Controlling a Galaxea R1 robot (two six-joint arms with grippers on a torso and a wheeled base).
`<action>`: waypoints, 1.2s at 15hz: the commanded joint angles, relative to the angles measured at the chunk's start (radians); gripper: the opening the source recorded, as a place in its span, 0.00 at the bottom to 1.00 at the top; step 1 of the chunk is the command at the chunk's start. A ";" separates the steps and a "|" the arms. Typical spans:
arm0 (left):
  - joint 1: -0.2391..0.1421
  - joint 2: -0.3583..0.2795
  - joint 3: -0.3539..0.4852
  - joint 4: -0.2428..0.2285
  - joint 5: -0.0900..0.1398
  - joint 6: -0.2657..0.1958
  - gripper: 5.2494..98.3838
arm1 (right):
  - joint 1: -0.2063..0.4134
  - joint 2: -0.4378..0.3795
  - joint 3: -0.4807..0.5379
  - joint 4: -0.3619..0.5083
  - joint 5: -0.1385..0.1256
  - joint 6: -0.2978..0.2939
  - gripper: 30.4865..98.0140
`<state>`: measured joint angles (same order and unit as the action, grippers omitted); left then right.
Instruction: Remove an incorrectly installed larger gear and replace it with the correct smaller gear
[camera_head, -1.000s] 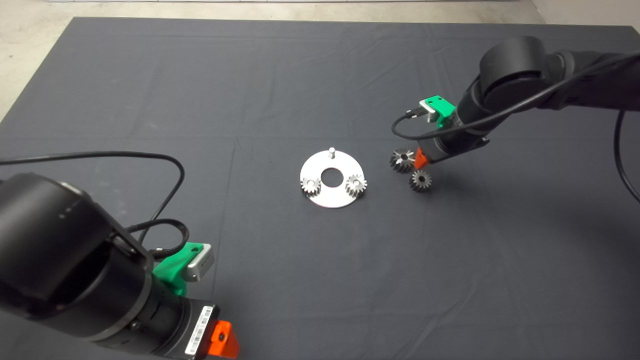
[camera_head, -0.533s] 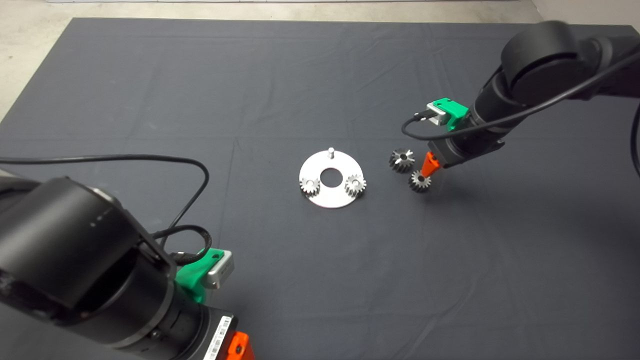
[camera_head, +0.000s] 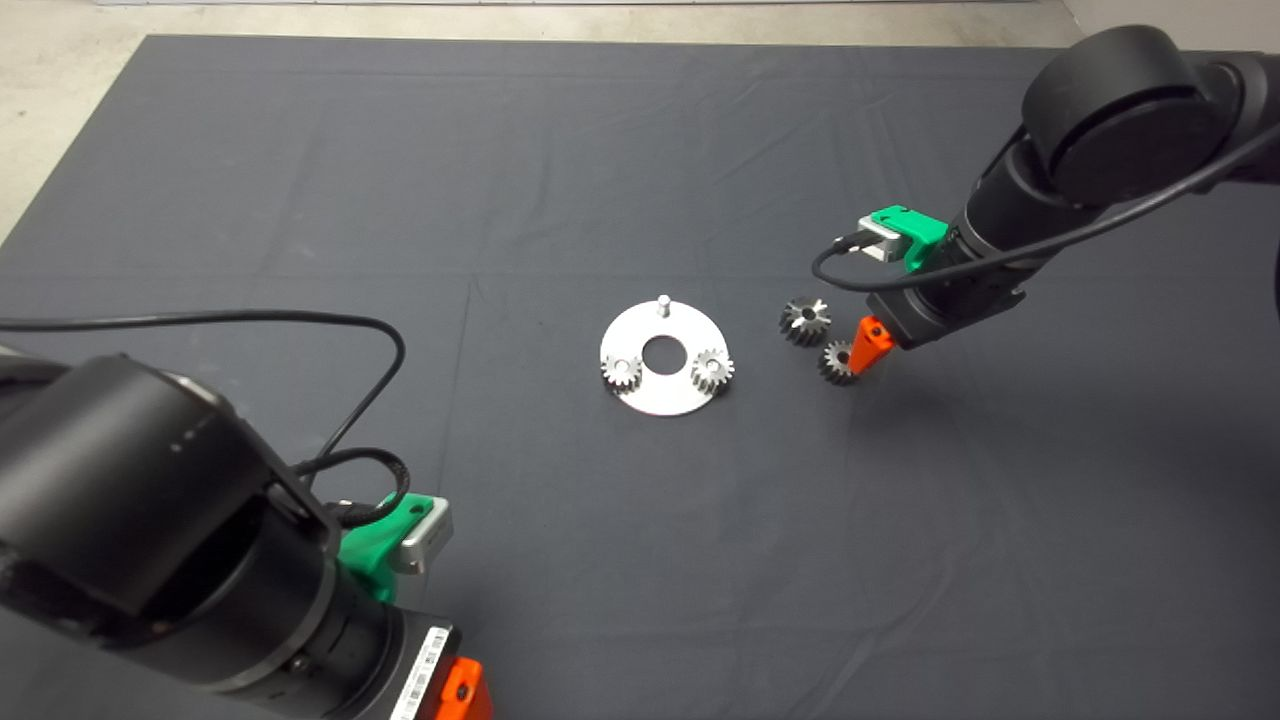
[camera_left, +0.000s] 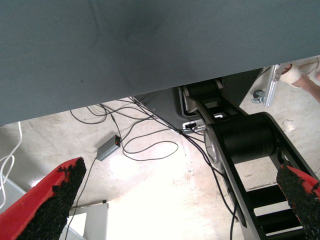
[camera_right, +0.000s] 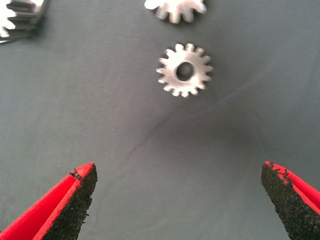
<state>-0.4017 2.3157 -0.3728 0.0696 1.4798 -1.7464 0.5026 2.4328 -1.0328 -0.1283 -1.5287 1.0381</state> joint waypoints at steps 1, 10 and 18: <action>-0.008 0.001 0.017 -0.019 0.021 0.001 1.00 | 0.020 0.003 -0.076 0.056 -0.117 -0.091 0.88; -0.006 0.000 0.017 -0.020 0.026 0.002 1.00 | -0.038 0.015 -0.134 0.052 -0.117 -0.213 1.00; -0.003 -0.003 0.019 -0.030 0.051 -0.002 1.00 | -0.089 0.027 -0.136 0.002 -0.119 -0.257 1.00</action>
<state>-0.4015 2.3157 -0.3728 0.0662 1.5203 -1.7454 0.4160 2.4462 -1.1666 -0.1115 -1.5279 0.8124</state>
